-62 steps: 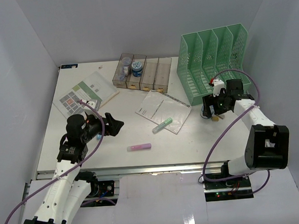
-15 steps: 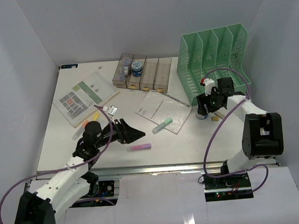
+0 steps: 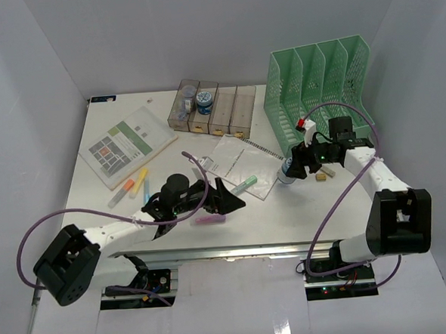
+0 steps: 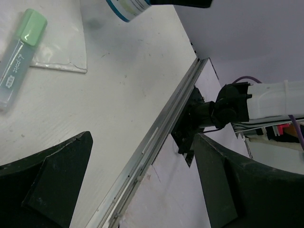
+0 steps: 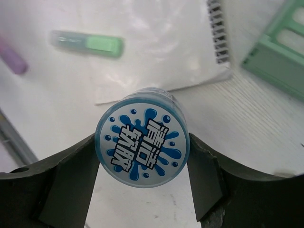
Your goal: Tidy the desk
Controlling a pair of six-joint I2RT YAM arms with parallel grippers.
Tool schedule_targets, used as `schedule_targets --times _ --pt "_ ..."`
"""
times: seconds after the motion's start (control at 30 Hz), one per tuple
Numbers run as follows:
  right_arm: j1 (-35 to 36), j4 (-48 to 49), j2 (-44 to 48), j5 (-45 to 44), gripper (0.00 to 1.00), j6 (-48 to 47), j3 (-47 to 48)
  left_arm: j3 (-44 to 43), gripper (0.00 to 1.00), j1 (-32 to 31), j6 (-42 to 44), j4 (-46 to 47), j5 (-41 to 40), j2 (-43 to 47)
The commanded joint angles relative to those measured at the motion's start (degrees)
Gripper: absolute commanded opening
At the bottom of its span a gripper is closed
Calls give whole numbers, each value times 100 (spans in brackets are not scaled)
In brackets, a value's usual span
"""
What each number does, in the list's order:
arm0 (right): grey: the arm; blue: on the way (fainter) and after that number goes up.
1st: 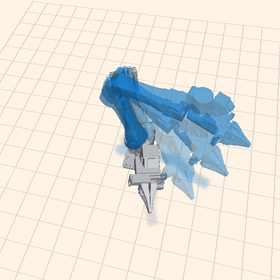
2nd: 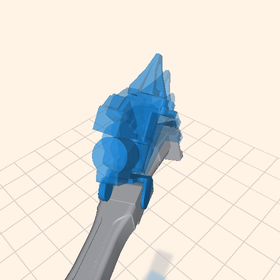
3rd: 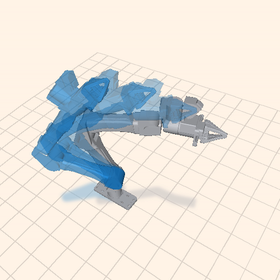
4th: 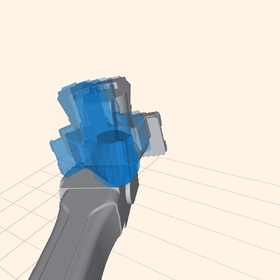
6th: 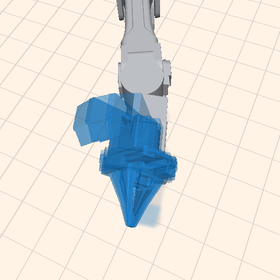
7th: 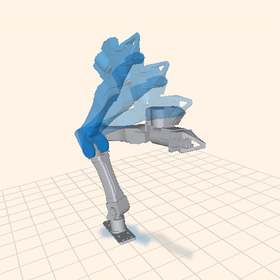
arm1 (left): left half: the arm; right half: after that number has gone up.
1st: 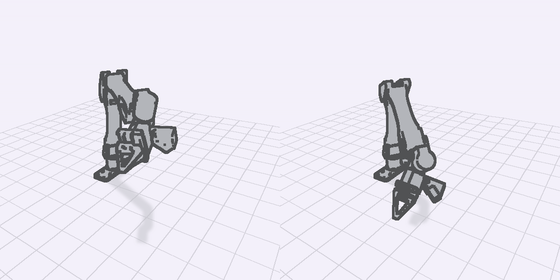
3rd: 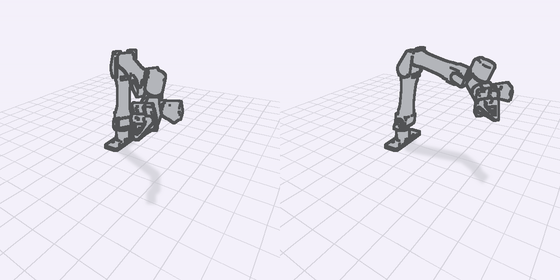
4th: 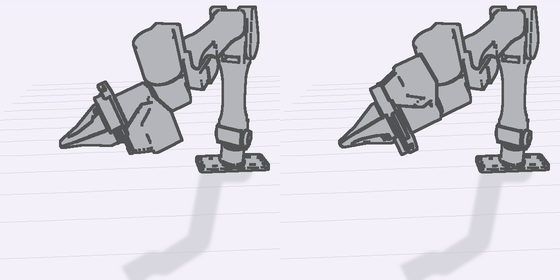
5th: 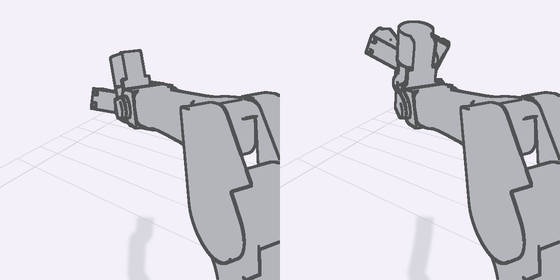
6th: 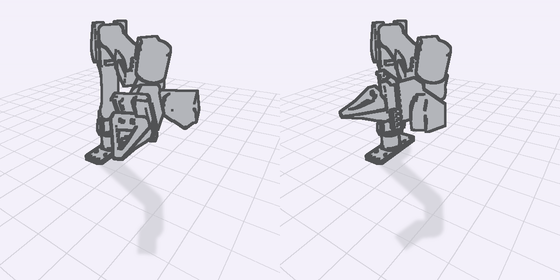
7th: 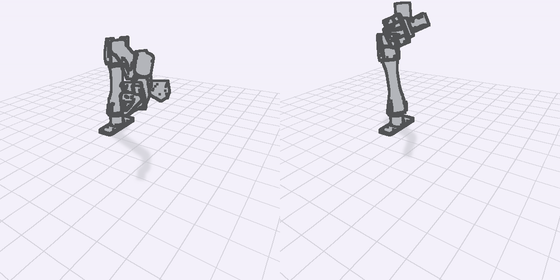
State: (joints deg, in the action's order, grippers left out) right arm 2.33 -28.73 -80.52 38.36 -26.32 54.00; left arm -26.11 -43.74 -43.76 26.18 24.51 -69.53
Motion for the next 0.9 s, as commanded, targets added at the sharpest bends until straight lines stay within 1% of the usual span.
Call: schedule_targets --times 0.0,0.07,0.13,0.23,0.37,0.6,0.7,0.87 --pt "185 -653 577 1658 19 -881 212 -602 98 -74 -179 306 -366 -680" --pt "391 -744 759 1741 19 -1179 64 -800 98 -74 -312 520 -275 -896" --pt "680 -720 915 1749 19 -1280 -93 -978 98 -91 -502 652 -225 -1193" --pt "1186 -458 1223 1656 19 -1247 -326 -1307 98 -117 -566 595 -200 -1506" --pt "1615 -46 1484 1474 19 -1082 -508 -1590 98 -128 -609 548 -112 -1726" --pt "1946 106 1417 1239 19 -1042 -506 -1517 98 -153 -756 880 115 -1810" --pt "2036 339 1424 1142 19 -912 -558 -1458 98 -170 -790 990 203 -1802" --pt "2144 637 1379 964 19 -798 -529 -1424 98 -177 -812 966 371 -1876"
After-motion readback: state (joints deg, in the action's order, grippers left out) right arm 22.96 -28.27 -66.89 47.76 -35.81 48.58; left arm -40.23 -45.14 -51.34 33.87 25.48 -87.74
